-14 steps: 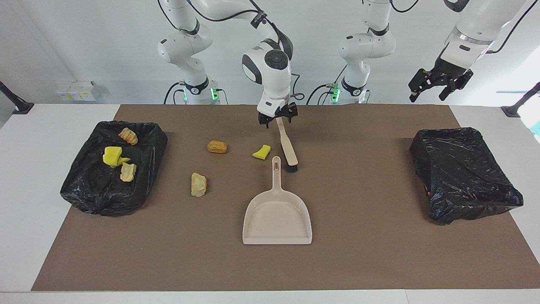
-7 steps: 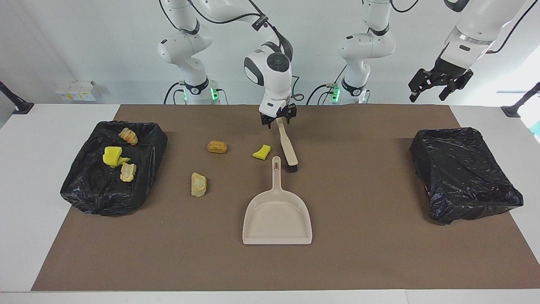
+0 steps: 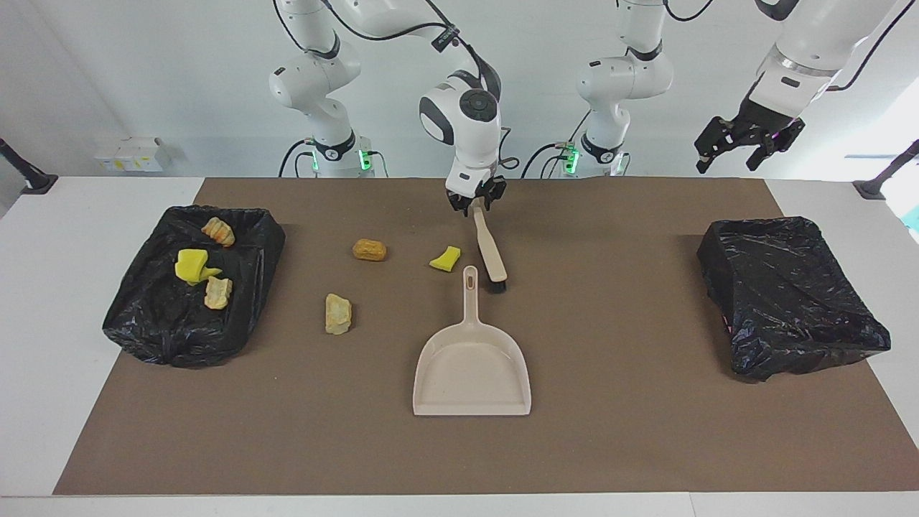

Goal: Sweep and dump trash in bin

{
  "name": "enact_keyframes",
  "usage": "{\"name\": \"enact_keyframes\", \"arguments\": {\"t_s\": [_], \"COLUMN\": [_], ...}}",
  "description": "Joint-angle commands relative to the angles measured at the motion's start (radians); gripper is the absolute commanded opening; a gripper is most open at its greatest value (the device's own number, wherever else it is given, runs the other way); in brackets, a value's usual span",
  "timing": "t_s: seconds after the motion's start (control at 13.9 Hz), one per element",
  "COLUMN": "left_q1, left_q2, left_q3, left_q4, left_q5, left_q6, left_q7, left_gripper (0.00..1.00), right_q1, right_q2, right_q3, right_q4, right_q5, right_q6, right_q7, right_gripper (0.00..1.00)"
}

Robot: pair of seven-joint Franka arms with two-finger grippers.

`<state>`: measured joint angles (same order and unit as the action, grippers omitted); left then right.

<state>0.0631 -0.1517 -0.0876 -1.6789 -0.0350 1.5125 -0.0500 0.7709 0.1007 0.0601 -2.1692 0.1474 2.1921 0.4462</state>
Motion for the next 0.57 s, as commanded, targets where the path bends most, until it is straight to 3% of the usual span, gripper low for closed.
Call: {"name": "enact_keyframes", "arguments": {"t_s": [0.0,0.22,0.29,0.43,0.5], "left_q1": [-0.002,0.0,0.001,0.003,0.003], "left_q2": [0.001,0.006,0.007,0.006,0.006], "left_q3": [-0.009,-0.009,-0.009,-0.009,-0.009], "left_q4": [0.01,0.008,0.008,0.005,0.005], "left_q5": [0.015,0.015,0.015,0.015,0.015], "left_q6": [-0.014,0.049,0.055,0.057,0.064], "left_q7": [0.004,0.009,0.01,0.01,0.012], "left_gripper": [1.0,1.0,1.0,1.0,1.0], "right_q1": [0.001,0.002,0.002,0.002,0.001], "right_q2": [-0.004,-0.004,-0.004,-0.004,0.002], "right_q3": [0.0,0.0,0.0,0.0,0.0], "right_q4": [-0.014,-0.014,-0.014,-0.008,0.008], "right_q5": [0.021,0.023,0.023,0.023,0.023], "right_q6": [0.023,0.002,0.0,-0.006,-0.026], "right_q7": [-0.09,-0.116,-0.121,-0.123,-0.126], "right_gripper": [0.38,0.34,0.28,0.0,0.0]}}
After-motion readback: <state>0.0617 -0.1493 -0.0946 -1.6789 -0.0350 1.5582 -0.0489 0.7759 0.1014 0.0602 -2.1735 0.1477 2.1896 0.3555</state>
